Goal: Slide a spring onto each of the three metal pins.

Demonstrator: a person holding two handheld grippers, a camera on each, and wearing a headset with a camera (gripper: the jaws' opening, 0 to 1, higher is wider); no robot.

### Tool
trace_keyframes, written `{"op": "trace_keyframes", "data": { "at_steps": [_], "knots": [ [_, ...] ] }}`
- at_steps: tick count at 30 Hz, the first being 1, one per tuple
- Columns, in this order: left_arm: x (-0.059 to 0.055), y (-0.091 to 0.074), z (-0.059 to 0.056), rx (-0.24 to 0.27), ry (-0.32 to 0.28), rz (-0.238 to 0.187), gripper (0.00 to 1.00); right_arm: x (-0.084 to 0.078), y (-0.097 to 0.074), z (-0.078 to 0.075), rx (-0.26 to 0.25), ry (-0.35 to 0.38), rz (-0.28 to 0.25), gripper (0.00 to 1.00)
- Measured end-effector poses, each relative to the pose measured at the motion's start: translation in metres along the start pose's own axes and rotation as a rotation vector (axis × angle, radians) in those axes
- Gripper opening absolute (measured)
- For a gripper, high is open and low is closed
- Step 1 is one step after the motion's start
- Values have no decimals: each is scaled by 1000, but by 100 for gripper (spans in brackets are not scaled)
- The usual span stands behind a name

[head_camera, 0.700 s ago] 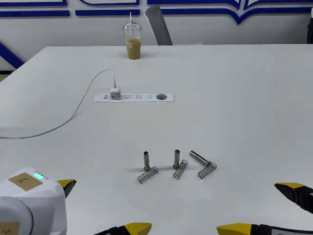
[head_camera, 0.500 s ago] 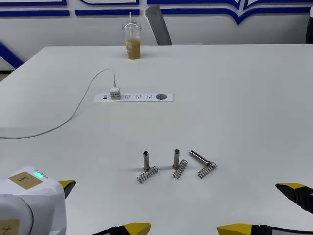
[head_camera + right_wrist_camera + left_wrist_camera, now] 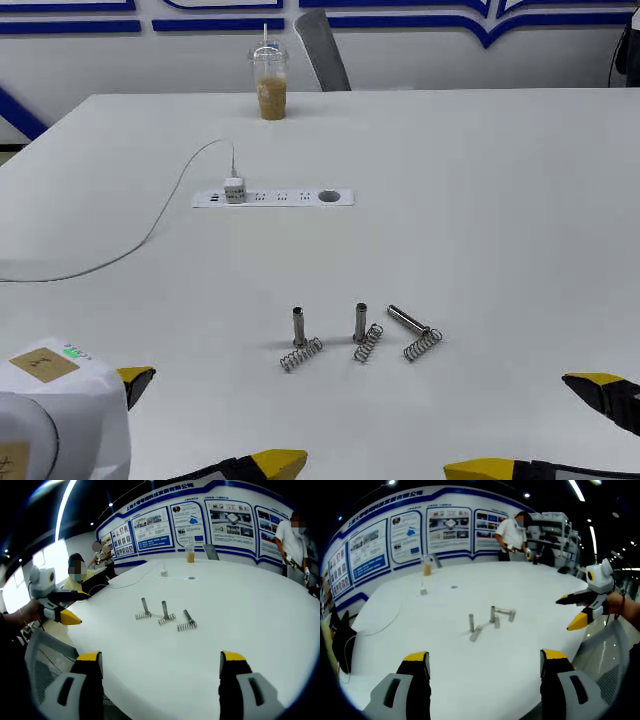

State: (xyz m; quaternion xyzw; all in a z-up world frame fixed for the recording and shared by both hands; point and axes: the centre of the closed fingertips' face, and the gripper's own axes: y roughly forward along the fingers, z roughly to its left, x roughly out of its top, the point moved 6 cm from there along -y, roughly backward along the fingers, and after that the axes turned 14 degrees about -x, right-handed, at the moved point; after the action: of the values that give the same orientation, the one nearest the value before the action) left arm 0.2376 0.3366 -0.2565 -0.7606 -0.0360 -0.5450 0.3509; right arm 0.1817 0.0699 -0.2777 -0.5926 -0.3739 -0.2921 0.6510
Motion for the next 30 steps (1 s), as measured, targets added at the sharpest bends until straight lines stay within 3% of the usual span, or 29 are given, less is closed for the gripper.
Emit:
{"op": "trace_keyframes", "data": {
  "at_steps": [16,30],
  "knots": [
    [1,1,-1,-2,5,-2,93,1,-1,-2,-13,-8,-15,96],
    [2,7,0,-2,7,-2,90,6,11,-8,-15,-18,-10,94]
  ]
}}
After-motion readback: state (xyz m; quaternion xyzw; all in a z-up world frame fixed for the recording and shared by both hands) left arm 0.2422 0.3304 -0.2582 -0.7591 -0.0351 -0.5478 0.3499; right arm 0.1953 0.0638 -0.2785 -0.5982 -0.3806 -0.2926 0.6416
